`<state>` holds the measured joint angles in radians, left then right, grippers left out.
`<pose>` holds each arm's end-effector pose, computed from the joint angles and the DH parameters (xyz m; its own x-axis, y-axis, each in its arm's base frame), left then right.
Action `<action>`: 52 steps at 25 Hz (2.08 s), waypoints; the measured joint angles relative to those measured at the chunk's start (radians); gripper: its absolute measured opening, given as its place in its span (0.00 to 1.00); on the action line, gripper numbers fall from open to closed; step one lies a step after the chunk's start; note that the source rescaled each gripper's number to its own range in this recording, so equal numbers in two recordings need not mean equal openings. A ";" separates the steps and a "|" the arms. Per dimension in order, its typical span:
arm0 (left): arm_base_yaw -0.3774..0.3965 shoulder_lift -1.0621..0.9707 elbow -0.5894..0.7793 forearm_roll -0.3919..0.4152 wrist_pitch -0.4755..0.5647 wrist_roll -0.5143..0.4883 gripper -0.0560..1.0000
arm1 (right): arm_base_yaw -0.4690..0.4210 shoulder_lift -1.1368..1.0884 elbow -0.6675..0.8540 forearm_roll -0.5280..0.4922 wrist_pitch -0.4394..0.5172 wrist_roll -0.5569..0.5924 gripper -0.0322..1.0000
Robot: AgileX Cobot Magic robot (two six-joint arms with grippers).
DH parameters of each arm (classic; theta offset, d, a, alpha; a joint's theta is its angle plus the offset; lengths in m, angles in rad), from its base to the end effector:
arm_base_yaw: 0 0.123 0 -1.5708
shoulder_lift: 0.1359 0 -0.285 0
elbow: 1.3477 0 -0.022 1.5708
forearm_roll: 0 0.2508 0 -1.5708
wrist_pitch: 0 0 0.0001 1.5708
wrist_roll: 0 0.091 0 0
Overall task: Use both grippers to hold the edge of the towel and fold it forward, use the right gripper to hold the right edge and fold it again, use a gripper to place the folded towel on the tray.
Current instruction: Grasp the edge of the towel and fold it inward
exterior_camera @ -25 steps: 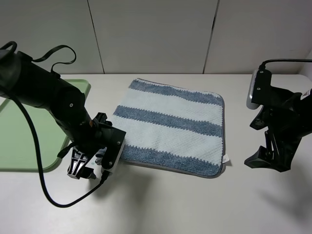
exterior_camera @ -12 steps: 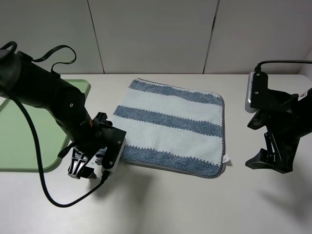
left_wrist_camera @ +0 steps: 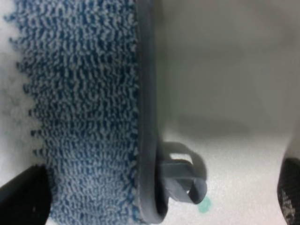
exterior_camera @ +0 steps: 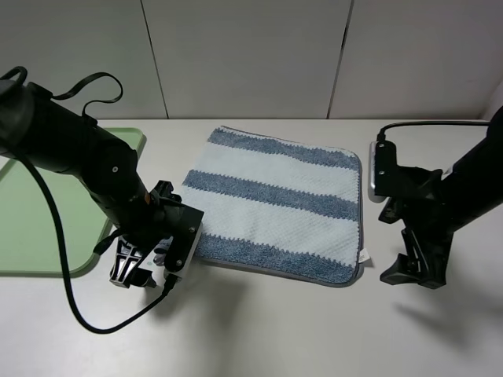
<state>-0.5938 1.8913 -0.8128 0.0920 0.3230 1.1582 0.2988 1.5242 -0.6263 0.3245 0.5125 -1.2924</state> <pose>0.2538 -0.1681 0.0930 0.2679 0.9619 -0.0548 0.9362 -0.2465 0.2506 0.2233 0.0837 0.1536 -0.2125 -0.9391 -0.2699 -0.9552 0.2579 -0.1451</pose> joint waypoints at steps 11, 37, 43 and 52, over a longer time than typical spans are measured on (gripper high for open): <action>0.000 0.000 0.000 -0.001 -0.003 -0.011 0.98 | 0.205 0.194 -0.002 0.002 -0.199 0.040 1.00; 0.000 0.003 -0.001 -0.002 -0.020 -0.018 0.74 | 0.207 0.307 -0.016 0.077 -0.219 0.071 0.76; 0.000 0.008 -0.001 -0.002 -0.057 -0.018 0.55 | 0.207 0.307 -0.016 0.082 -0.230 0.074 0.67; 0.000 0.017 0.003 0.000 -0.094 -0.018 0.07 | 0.207 0.308 -0.016 0.081 -0.263 0.090 0.34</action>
<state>-0.5939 1.9078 -0.8102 0.0918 0.2286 1.1399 0.5057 1.8320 -0.6421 0.4057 0.2492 -1.2026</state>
